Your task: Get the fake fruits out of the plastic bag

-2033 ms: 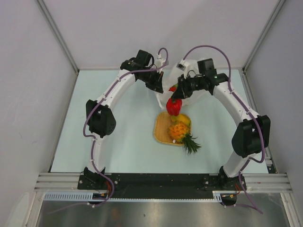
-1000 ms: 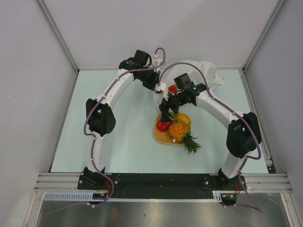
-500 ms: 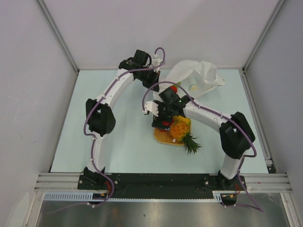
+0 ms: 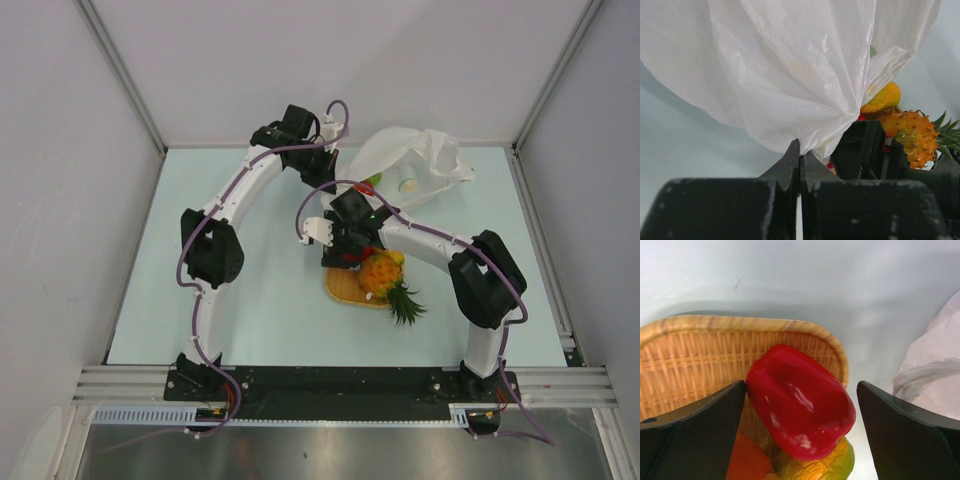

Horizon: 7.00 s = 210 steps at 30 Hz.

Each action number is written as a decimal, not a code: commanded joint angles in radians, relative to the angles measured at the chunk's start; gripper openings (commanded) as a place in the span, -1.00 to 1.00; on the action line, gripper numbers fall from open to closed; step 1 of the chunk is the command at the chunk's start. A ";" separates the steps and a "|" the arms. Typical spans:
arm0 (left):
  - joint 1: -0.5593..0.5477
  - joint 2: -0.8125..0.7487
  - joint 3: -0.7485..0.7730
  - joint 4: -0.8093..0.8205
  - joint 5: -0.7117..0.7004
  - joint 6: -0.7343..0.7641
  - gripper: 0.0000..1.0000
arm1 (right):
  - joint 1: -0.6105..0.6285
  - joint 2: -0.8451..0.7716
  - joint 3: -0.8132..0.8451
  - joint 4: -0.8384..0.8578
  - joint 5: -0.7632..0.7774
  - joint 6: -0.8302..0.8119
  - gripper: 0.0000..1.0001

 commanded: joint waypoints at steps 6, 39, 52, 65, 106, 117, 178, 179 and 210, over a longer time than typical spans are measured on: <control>0.004 -0.060 0.019 0.010 -0.004 0.011 -1.00 | 0.004 -0.014 0.005 0.044 -0.029 0.010 0.96; -0.017 -0.209 -0.062 -0.050 0.009 0.106 -1.00 | -0.389 0.033 0.083 0.403 -0.196 0.599 -0.59; -0.054 -0.387 -0.367 -0.027 -0.175 0.290 -1.00 | -0.440 0.321 0.397 0.437 -0.105 0.733 0.83; -0.069 -0.309 -0.320 -0.028 -0.178 0.275 -1.00 | -0.435 0.579 0.667 0.429 -0.078 0.811 0.95; -0.022 -0.119 -0.025 0.044 -0.062 0.046 -1.00 | -0.121 -0.233 0.117 -0.249 -0.518 -0.017 -0.04; -0.020 -0.148 -0.056 0.044 -0.040 0.034 -0.99 | -0.021 -0.119 0.118 -0.364 -0.425 -0.306 -0.02; -0.023 -0.169 -0.136 0.035 0.000 0.042 -1.00 | 0.044 0.028 0.157 -0.462 -0.313 -0.285 0.99; -0.023 -0.172 -0.136 0.035 -0.002 0.043 -1.00 | 0.042 0.025 0.164 -0.461 -0.314 -0.277 0.99; -0.048 -0.160 -0.126 0.033 -0.005 0.051 -1.00 | 0.028 0.133 0.258 -0.537 -0.348 -0.148 0.12</control>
